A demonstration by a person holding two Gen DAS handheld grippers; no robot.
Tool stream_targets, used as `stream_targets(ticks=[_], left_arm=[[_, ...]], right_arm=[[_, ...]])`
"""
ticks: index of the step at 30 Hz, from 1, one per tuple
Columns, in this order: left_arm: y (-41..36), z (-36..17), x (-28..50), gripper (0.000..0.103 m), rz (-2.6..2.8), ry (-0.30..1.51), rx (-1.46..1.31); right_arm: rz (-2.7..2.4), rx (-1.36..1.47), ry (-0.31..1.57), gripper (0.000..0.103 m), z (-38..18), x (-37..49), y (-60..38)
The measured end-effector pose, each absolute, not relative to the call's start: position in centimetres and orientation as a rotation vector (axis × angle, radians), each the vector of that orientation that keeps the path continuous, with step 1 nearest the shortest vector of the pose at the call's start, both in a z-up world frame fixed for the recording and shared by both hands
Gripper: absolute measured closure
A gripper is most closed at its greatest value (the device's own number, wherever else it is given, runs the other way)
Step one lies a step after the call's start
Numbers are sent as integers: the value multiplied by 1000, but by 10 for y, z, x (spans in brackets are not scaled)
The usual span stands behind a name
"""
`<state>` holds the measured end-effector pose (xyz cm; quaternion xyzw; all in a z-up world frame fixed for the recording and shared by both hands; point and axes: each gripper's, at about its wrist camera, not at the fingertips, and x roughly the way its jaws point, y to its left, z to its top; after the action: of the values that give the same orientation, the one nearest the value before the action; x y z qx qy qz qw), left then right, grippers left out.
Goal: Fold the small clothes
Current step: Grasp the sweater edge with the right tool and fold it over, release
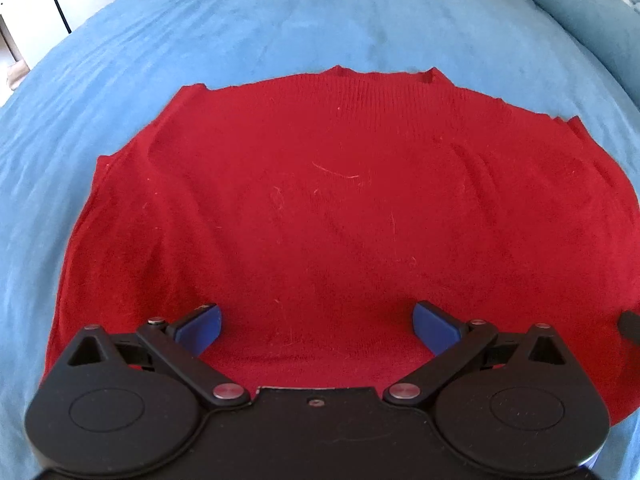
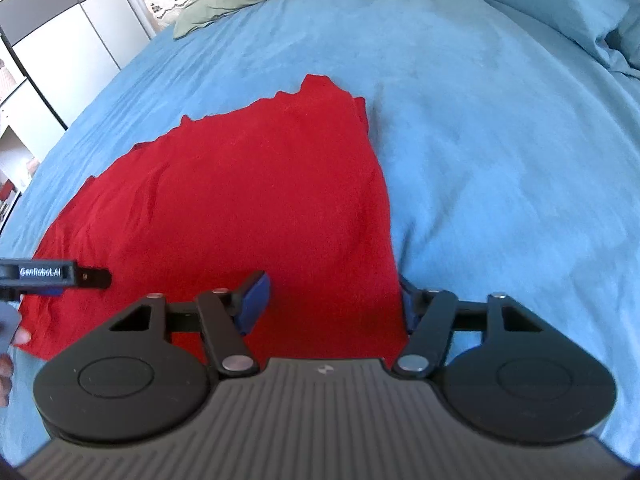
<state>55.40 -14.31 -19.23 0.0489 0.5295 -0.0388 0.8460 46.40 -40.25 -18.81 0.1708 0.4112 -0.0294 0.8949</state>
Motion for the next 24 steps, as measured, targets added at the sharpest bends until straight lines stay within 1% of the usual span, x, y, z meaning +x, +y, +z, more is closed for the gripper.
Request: stream_targets(ticks=[1, 2, 4, 7, 10, 12, 14, 16, 19, 22, 24], left_arm=[[-144, -194, 556, 0, -81, 1121, 102], [-144, -194, 557, 0, -80, 1126, 99], [-144, -195, 558, 0, -78, 1137, 98], [-145, -199, 567, 0, -83, 1166, 93], [-136, -193, 573, 0, -120, 1199, 67], [-116, -182, 571, 1, -148, 1203, 38], [-87, -165, 563, 1, -123, 1162, 49], [-50, -153, 551, 0, -105, 1131, 69], [0, -150, 533, 1, -85, 1114, 99], [39, -164, 516, 1, -75, 1123, 115], [55, -177, 506, 1, -76, 1138, 133]], right_arm=[[-56, 360, 858, 54, -187, 465, -402], [-54, 368, 869, 65, -185, 467, -402], [-63, 389, 884, 73, -177, 470, -401], [-74, 474, 863, 75, -151, 474, -397], [-15, 518, 799, 77, -105, 488, -374], [75, 502, 764, 79, -72, 504, -342], [191, 449, 757, 80, -49, 524, -298], [302, 366, 777, 80, -41, 540, -247], [439, 191, 847, 80, -58, 558, -157], [518, 107, 940, 80, -111, 568, -82], [514, 93, 987, 80, -142, 572, -55]])
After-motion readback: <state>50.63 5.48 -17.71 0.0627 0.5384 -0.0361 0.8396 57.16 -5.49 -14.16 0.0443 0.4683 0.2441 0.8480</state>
